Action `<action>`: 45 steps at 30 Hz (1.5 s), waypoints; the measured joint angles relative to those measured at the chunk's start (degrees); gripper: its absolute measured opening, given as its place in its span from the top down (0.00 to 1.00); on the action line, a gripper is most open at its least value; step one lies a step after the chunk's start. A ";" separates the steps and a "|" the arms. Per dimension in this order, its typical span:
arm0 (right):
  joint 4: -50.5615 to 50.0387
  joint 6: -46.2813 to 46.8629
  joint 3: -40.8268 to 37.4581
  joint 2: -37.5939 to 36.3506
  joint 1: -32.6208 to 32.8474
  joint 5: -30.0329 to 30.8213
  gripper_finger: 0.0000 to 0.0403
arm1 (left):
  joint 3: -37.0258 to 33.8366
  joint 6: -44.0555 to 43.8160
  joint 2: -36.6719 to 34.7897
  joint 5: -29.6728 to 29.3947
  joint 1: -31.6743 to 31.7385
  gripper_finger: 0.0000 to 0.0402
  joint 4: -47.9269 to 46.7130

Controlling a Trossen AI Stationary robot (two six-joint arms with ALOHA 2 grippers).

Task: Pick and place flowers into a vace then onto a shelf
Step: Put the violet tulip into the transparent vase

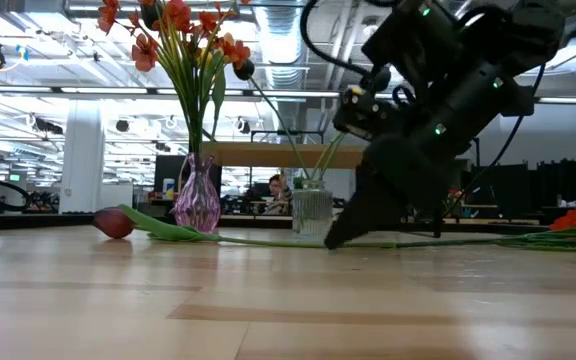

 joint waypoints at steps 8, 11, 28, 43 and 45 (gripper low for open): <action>-4.56 1.97 0.20 -0.23 -1.41 -2.10 0.58 | 0.00 0.00 0.00 0.00 -0.02 0.80 0.00; -5.80 2.56 0.28 -0.16 -1.88 -2.75 0.61 | 0.00 0.00 0.00 0.01 -0.01 0.80 0.00; 2.95 6.15 0.68 6.32 -2.17 -4.34 0.99 | 0.00 -0.15 0.00 0.03 0.00 0.80 -0.04; -5.68 1.34 -0.39 -3.65 3.02 -4.08 1.00 | 0.00 -0.20 0.01 0.22 0.00 0.80 -0.03; -7.21 1.32 -0.33 -5.01 4.15 -2.76 1.00 | 0.00 -0.20 0.01 0.26 -0.01 0.80 -0.04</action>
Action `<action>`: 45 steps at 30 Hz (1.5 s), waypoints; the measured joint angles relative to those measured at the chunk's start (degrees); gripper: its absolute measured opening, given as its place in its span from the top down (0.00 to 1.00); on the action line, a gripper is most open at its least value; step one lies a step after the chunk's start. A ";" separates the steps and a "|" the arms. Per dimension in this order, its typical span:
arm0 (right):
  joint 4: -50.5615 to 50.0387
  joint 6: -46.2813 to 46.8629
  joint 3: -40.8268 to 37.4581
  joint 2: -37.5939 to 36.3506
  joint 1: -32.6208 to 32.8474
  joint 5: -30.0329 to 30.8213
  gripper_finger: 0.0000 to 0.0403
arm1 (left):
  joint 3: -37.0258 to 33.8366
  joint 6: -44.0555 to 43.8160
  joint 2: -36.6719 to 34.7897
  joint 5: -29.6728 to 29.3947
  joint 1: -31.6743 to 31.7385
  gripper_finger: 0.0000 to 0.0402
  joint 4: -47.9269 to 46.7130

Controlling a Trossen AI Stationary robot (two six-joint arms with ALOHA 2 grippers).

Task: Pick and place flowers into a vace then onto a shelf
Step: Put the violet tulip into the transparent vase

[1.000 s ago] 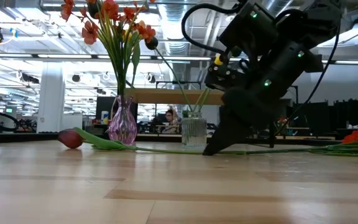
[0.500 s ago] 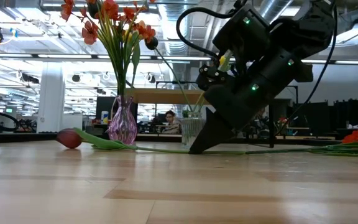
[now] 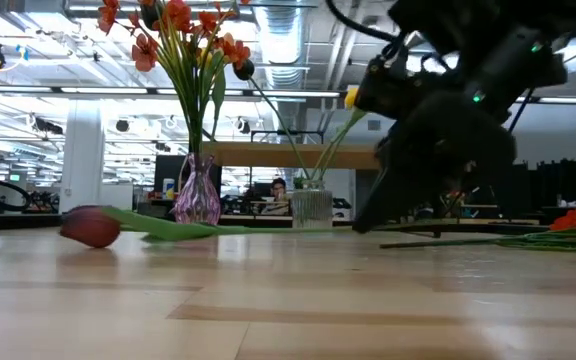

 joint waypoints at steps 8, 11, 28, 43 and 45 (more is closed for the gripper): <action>-2.83 0.29 0.07 -3.57 4.72 2.32 1.00 | 0.00 0.00 0.01 -0.01 0.01 0.80 0.00; -2.50 0.29 0.13 -4.70 6.13 2.26 1.00 | 0.00 0.00 0.01 -0.01 0.01 0.80 -0.01; 1.75 -7.38 4.09 -8.07 12.59 -10.98 1.00 | 0.00 0.00 0.01 -0.03 0.00 0.80 0.01; 11.79 -25.41 15.77 -8.12 10.39 -10.63 1.00 | 0.00 0.15 0.01 -4.48 0.39 0.80 -0.02; 15.59 -25.86 16.09 -8.14 9.06 -10.65 1.00 | 0.00 0.19 0.01 -4.15 0.80 0.80 -0.03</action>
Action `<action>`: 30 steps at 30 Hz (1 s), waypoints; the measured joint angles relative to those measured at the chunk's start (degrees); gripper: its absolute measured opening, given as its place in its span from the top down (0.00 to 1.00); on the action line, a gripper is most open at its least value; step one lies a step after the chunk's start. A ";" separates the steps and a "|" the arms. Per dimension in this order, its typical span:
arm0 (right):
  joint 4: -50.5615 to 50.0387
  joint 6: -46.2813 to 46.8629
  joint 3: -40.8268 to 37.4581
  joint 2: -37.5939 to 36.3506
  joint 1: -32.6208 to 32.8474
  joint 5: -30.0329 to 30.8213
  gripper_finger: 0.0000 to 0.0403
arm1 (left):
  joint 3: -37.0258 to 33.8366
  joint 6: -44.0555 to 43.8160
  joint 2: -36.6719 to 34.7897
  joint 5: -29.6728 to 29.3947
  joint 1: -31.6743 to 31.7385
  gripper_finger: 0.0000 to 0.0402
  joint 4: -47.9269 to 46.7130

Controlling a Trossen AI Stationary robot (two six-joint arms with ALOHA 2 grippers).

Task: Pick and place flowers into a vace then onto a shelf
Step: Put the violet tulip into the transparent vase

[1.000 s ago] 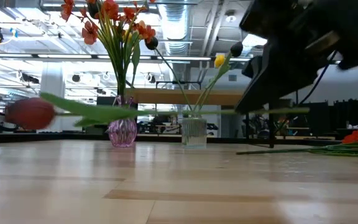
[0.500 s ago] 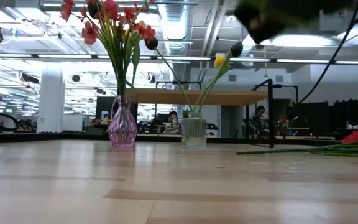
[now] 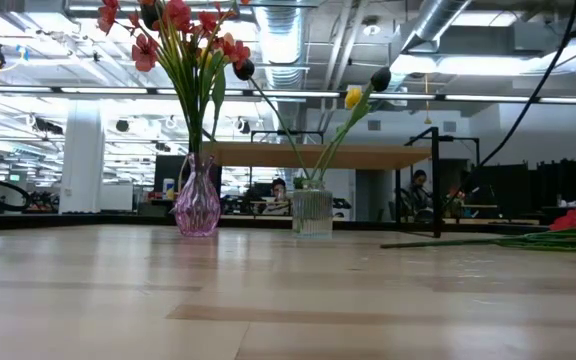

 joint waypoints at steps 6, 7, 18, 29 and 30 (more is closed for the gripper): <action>9.99 0.54 0.00 0.00 -4.32 0.04 1.00 | 0.00 -0.12 0.11 0.08 2.32 0.80 -0.74; 11.08 0.67 0.00 0.00 -4.90 0.02 1.00 | 0.00 -0.46 0.11 0.09 2.86 0.80 -1.13; 19.80 4.03 -0.01 5.27 -7.70 -1.11 1.00 | 0.00 -5.89 0.15 10.51 8.08 0.80 -4.22; 26.88 6.24 0.00 10.34 -9.18 -1.67 1.00 | 0.00 -6.24 0.15 11.49 10.03 0.80 -5.05; 26.87 6.24 0.00 10.38 -9.34 -1.64 1.00 | 0.00 -6.24 0.15 11.50 10.19 0.80 -5.07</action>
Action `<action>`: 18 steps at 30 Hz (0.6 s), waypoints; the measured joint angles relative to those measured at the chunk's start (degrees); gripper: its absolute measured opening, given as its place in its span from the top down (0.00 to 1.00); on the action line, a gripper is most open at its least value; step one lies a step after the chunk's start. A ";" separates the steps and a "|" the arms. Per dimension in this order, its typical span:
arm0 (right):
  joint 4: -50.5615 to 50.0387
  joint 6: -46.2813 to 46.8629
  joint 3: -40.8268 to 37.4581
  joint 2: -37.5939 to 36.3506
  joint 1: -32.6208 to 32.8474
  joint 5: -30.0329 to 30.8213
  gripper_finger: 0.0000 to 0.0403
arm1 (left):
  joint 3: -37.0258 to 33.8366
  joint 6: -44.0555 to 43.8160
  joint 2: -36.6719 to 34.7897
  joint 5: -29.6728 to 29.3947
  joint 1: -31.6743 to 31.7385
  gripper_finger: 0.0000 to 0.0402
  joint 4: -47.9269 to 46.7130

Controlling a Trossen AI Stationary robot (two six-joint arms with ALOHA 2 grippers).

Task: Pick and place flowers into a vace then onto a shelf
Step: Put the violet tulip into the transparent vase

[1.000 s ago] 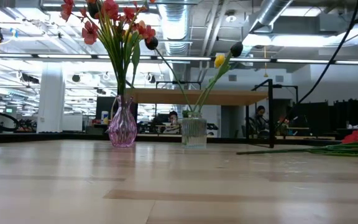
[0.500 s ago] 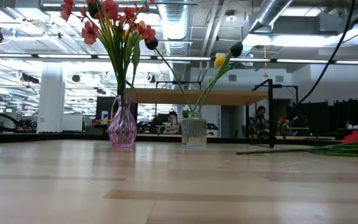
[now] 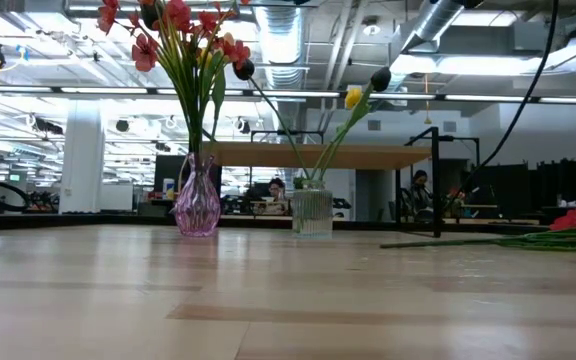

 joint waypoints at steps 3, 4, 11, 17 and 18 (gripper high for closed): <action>0.13 0.04 0.00 -0.02 -0.35 0.00 1.00 | 0.00 0.23 0.00 0.46 0.82 0.80 0.00; 0.06 0.08 0.00 -0.02 -0.46 0.00 1.00 | 0.00 0.57 0.00 0.95 1.11 0.80 0.00; 0.07 0.39 0.00 -0.04 -1.13 0.17 1.00 | 0.00 1.18 0.01 2.23 3.97 0.80 0.94; 0.06 0.43 0.00 -0.04 -1.58 0.19 1.00 | 0.00 3.18 0.02 2.21 5.55 0.80 2.94; 0.04 0.43 0.00 -0.04 -1.73 0.17 1.00 | 0.00 3.26 0.02 2.21 5.73 0.80 3.02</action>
